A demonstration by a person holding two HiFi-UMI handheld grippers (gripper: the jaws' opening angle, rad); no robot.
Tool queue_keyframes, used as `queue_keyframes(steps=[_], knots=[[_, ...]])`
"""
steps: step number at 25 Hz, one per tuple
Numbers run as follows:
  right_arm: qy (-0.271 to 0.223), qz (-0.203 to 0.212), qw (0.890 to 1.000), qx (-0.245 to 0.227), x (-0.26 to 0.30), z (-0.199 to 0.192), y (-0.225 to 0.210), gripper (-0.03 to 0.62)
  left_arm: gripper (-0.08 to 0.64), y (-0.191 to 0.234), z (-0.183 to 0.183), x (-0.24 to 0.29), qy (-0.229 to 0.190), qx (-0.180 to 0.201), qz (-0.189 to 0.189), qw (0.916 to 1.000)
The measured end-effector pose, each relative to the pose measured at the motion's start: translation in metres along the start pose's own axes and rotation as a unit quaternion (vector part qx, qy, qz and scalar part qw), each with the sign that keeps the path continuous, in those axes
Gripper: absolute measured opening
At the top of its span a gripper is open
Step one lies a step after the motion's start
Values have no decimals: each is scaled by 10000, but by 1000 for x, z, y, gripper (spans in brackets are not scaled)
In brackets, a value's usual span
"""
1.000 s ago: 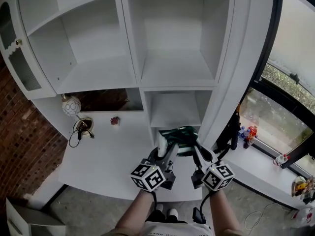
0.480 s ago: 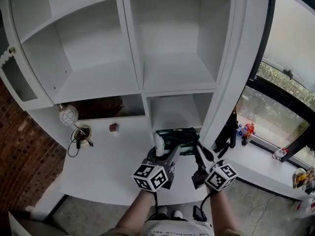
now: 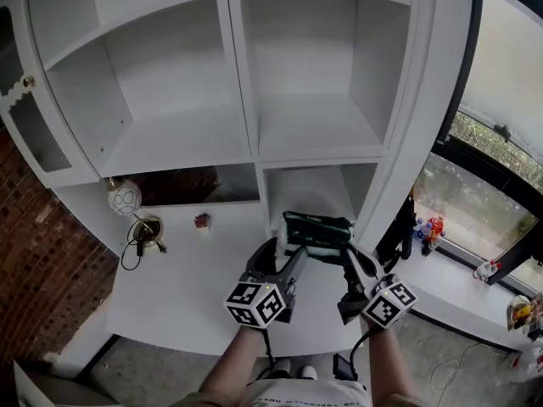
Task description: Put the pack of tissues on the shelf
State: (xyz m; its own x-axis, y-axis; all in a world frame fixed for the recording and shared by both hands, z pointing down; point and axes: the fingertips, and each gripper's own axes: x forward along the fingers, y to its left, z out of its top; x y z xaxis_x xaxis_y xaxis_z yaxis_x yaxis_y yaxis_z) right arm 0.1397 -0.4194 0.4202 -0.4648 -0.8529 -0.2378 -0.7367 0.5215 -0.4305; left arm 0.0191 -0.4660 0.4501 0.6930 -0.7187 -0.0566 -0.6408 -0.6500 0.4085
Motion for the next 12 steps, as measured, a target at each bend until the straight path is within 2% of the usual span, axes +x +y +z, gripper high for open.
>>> queue_keyframes(steps=[4, 7, 12], knots=[[6, 47, 10000, 0, -1, 1, -2, 5, 332, 4, -4, 0, 92, 148, 76, 9998], [20, 33, 10000, -1, -2, 2, -5, 5, 228, 4, -8, 1, 182, 304, 114, 9993], [114, -111, 9998, -71, -6, 0, -15, 5, 164, 1, -14, 1, 323, 634, 178, 9973]])
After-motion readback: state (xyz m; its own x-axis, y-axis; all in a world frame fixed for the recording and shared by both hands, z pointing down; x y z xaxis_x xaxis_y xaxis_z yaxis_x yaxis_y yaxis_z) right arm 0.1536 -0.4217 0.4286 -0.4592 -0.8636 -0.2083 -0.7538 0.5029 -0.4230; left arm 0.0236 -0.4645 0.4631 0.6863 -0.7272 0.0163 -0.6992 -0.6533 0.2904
